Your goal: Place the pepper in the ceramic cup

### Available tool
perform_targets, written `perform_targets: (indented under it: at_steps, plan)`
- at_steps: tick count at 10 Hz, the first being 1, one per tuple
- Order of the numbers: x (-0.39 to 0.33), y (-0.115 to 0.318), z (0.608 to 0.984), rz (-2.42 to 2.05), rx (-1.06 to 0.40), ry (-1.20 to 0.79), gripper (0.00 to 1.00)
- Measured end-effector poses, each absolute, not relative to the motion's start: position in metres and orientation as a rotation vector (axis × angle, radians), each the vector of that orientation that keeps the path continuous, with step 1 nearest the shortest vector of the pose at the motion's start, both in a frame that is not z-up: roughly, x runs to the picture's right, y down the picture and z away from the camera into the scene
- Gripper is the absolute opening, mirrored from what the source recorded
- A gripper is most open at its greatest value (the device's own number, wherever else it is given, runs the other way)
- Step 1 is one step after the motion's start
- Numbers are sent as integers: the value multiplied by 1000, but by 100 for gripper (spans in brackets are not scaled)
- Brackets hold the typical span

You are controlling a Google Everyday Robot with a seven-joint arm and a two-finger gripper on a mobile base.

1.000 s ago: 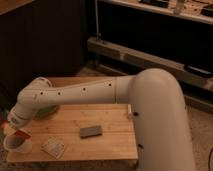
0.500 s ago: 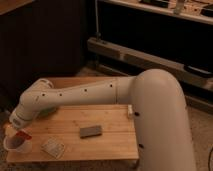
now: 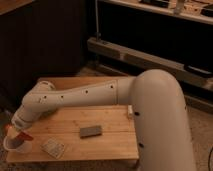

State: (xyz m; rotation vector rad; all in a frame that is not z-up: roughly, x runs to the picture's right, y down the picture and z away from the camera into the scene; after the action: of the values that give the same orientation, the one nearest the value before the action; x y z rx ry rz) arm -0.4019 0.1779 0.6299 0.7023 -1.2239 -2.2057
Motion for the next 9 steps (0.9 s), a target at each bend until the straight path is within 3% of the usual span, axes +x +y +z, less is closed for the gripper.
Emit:
perform_targets:
  at_steps: [2, 5, 9]
  plan:
    - [-403, 176, 629, -2213, 708, -1230, 3]
    - [-441, 177, 603, -2264, 828, -1298, 3]
    - [-439, 180, 603, -2165, 972, -1335, 3]
